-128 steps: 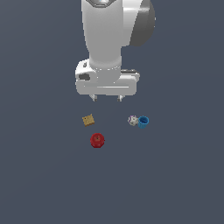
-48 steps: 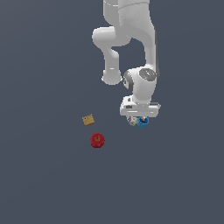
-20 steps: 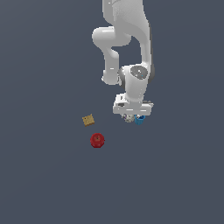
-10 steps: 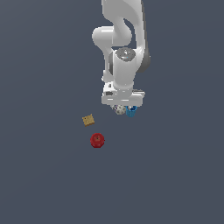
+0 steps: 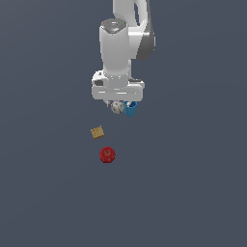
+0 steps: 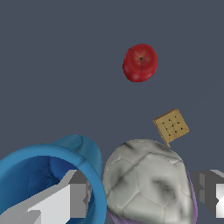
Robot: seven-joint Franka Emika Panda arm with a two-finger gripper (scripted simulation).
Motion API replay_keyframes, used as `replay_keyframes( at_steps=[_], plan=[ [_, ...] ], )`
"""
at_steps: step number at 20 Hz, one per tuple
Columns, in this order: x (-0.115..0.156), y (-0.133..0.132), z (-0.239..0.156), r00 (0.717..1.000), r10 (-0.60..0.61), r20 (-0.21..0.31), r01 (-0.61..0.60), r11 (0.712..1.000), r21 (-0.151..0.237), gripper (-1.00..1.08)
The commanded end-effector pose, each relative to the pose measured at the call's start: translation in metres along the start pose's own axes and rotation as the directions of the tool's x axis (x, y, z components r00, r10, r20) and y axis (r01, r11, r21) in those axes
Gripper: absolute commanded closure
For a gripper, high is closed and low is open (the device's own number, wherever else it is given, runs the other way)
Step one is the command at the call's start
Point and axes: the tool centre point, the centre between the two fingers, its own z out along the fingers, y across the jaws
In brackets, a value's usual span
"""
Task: Pick up a designated object from a clutter of objects.
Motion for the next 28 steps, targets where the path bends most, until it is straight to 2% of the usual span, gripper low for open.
replay_keyframes(
  at_steps=[1, 15, 22, 28],
  plan=[
    [-0.001, 0.019, -0.022, 1.0, 0.0, 0.0, 0.0, 1.0, 0.0, 1.08],
    [-0.001, 0.114, -0.133, 1.0, 0.001, 0.008, -0.001, 1.0, -0.007, 1.08],
    [0.001, 0.139, -0.162, 1.0, 0.001, 0.01, -0.001, 1.0, -0.009, 1.08],
    [0.003, 0.146, -0.17, 1.0, 0.001, 0.011, 0.0, 1.0, -0.01, 1.08]
  ],
)
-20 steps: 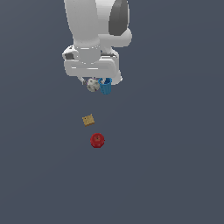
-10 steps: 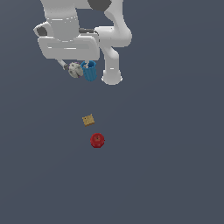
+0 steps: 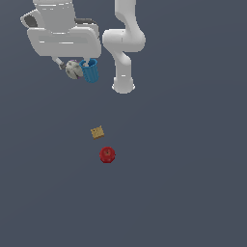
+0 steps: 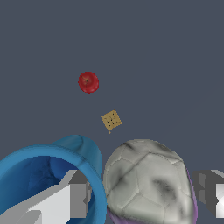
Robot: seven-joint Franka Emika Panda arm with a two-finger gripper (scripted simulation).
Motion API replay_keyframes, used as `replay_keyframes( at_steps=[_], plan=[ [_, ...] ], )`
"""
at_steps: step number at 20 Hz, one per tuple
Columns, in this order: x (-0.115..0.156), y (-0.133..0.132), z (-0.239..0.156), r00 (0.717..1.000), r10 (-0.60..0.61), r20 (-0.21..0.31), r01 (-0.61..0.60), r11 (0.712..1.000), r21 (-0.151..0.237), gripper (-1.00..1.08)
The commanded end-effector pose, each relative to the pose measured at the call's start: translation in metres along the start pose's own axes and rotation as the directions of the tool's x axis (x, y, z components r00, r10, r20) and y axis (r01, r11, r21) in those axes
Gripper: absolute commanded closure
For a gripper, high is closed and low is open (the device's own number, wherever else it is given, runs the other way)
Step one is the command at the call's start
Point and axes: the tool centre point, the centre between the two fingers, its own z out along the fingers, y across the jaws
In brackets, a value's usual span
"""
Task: Pick up a designated object from a clutter of objects.
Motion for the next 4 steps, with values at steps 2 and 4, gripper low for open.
replay_keyframes(
  at_steps=[2, 4],
  plan=[
    [0.001, 0.0001, -0.0012, 1.0, -0.001, -0.001, 0.001, 1.0, -0.001, 1.08],
    [0.0011, -0.0007, -0.0003, 1.0, -0.001, -0.001, 0.001, 1.0, -0.001, 1.08]
  ],
)
